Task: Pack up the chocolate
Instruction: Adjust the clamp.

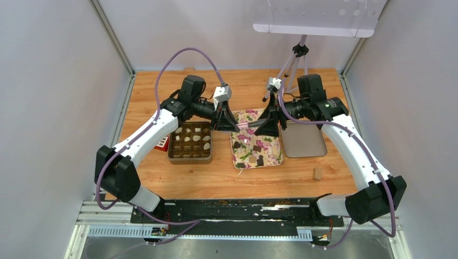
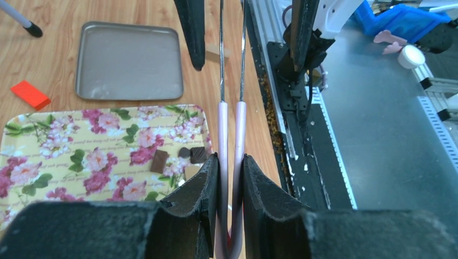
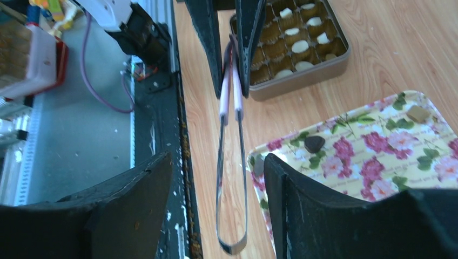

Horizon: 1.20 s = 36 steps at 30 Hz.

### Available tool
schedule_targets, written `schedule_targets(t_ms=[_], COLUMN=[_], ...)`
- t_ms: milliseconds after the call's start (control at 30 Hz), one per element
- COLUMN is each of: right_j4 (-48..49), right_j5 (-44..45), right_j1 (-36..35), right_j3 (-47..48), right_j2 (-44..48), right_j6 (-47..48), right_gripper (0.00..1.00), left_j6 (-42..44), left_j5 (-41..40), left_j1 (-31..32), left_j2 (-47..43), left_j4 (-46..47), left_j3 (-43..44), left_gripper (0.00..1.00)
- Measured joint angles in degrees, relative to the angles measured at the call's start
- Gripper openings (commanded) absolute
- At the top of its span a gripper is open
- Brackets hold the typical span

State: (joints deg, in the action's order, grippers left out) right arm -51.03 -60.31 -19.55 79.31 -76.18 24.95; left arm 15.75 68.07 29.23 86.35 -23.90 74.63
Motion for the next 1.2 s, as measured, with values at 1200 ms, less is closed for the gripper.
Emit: schedule_targets(t_ms=[1200], right_j4=[43.9], right_j5=[-3.7], right_j1=[5.7], right_j3=[-12.6], right_j2=[4.7], right_j6=[-26.9], right_gripper=[0.59], left_j6=[-56.6], left_j5=[2.3], left_j1=[0.0], left_j2=[2.2], left_j4=[68.1], left_j3=[-11.5], left_gripper=[0.18])
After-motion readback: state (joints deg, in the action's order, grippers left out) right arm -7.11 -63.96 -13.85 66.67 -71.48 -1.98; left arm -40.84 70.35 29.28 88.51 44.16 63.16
